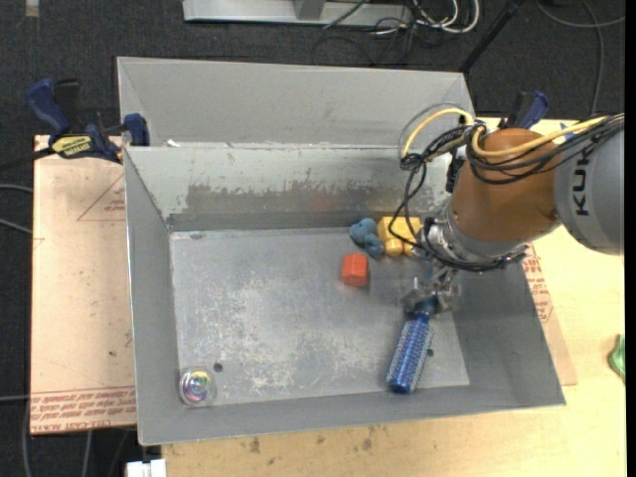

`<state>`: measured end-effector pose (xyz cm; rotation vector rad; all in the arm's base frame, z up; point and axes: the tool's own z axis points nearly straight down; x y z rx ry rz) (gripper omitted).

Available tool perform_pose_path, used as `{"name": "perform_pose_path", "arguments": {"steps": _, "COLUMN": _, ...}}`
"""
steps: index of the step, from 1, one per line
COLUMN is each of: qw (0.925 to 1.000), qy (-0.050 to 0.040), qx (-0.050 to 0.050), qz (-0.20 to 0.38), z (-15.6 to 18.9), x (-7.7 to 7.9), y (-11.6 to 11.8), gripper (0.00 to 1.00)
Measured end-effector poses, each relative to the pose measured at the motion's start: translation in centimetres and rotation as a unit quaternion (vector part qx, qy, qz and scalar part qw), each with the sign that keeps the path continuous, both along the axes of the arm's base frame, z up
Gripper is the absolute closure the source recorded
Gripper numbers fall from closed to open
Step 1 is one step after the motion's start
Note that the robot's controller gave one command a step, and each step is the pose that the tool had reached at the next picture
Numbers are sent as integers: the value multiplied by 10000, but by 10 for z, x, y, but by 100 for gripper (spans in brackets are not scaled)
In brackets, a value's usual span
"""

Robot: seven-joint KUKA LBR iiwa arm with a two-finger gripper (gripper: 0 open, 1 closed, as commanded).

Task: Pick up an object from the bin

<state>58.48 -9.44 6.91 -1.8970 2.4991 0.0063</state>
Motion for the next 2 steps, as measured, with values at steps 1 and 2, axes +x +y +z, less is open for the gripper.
{"name": "perform_pose_path", "arguments": {"steps": 1, "qw": 10000, "qy": -16, "qx": -18, "qz": -13, "z": 21, "x": 1, "y": 1, "gripper": 100}}
{"name": "perform_pose_path", "arguments": {"steps": 2, "qw": 10000, "qy": -39, "qx": -24, "qz": -36, "z": 93, "x": 3, "y": 2, "gripper": 100}}
